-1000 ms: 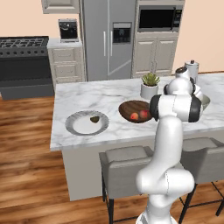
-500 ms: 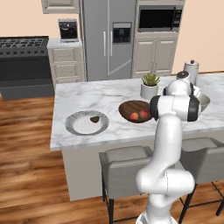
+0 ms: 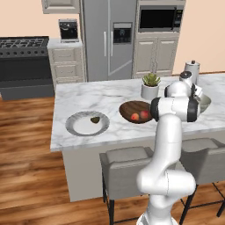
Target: Take the fruits from the plate on the dining counter and place two fruits in each bowl.
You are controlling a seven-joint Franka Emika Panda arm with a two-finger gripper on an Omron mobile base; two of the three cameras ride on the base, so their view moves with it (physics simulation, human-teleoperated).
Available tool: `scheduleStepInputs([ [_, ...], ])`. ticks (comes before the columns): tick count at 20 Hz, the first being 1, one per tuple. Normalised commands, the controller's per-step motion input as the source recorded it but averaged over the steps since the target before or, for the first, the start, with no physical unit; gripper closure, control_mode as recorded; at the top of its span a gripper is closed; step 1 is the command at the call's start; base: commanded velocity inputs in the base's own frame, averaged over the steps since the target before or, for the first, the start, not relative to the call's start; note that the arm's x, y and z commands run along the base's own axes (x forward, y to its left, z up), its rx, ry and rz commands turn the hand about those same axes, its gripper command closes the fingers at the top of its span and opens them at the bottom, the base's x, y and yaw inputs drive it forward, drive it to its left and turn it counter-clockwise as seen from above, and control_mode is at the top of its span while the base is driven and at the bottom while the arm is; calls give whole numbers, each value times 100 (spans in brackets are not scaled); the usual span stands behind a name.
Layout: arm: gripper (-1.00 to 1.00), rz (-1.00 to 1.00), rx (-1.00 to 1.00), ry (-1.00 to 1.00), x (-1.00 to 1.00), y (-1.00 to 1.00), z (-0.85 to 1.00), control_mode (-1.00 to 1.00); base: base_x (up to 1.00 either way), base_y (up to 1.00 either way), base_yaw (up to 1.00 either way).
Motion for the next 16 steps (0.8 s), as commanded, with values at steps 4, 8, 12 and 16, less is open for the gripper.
scheduleStepInputs([
  [4,100,0,0,1,24,-22,-26,-100,0,0,0],
  [8,100,0,0,0,28,-28,-26,-100,0,0,0],
  [12,100,0,0,0,23,-20,-19,-100,0,0,0],
  [16,100,0,0,0,19,-8,-9,-100,0,0,0],
])
